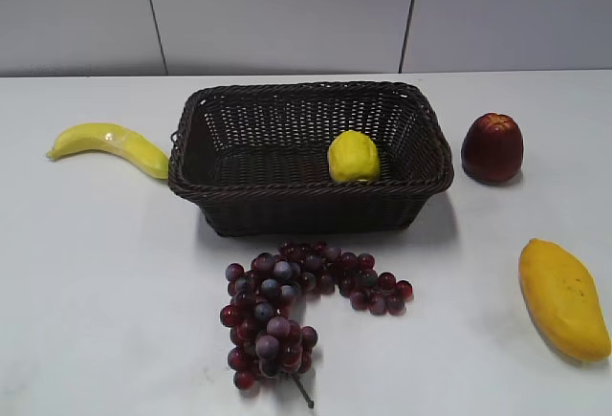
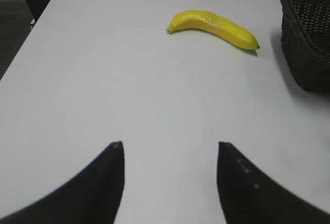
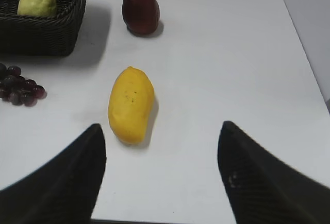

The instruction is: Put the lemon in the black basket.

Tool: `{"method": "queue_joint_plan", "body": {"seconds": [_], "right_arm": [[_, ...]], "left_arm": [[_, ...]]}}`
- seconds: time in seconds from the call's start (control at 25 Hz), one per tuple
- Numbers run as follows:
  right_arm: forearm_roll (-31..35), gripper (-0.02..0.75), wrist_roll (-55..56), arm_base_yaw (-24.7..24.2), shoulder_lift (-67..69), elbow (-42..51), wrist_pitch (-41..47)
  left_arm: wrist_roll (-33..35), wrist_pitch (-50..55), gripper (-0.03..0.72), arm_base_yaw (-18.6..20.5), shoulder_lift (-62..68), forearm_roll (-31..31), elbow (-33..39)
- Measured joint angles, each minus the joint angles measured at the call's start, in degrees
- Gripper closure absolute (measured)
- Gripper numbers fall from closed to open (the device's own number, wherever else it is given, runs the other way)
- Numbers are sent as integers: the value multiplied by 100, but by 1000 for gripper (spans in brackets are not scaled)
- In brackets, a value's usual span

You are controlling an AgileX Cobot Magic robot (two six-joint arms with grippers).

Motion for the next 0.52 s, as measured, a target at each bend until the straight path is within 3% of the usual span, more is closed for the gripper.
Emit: {"method": "queue_joint_plan", "body": {"seconds": [0.52], "right_arm": [[0,183,0,0,0,0,0]], "left_arm": [[0,0,375,0,0,0,0]]}}
